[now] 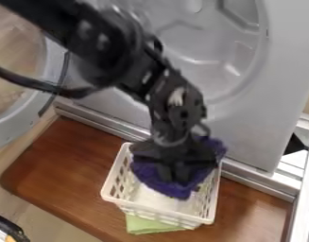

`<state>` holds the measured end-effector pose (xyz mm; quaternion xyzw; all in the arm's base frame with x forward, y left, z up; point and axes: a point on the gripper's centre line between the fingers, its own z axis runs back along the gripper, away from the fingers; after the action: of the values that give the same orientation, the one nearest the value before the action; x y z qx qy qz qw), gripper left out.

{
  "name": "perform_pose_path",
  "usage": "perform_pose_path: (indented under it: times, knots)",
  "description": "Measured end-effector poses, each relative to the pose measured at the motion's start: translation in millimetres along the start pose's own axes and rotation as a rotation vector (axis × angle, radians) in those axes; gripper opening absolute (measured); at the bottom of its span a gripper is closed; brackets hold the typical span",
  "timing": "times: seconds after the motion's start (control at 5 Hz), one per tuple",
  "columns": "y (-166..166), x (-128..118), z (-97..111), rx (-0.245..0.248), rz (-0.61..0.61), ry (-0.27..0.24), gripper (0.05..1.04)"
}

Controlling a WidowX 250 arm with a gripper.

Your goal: Move the purple towel inside the white basket

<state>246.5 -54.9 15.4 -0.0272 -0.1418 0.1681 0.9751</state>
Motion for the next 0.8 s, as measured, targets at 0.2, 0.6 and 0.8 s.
perform_pose_path:
  times: [0.2,0.6,0.8]
  knots:
    - [4.8,-5.9,-18.0,0.033,-0.004,0.027,0.085]
    - [12.1,-26.1,-51.6,0.071,0.012,0.136,0.085]
    - [12.0,-28.4,-53.9,0.069,0.009,0.146,0.113]
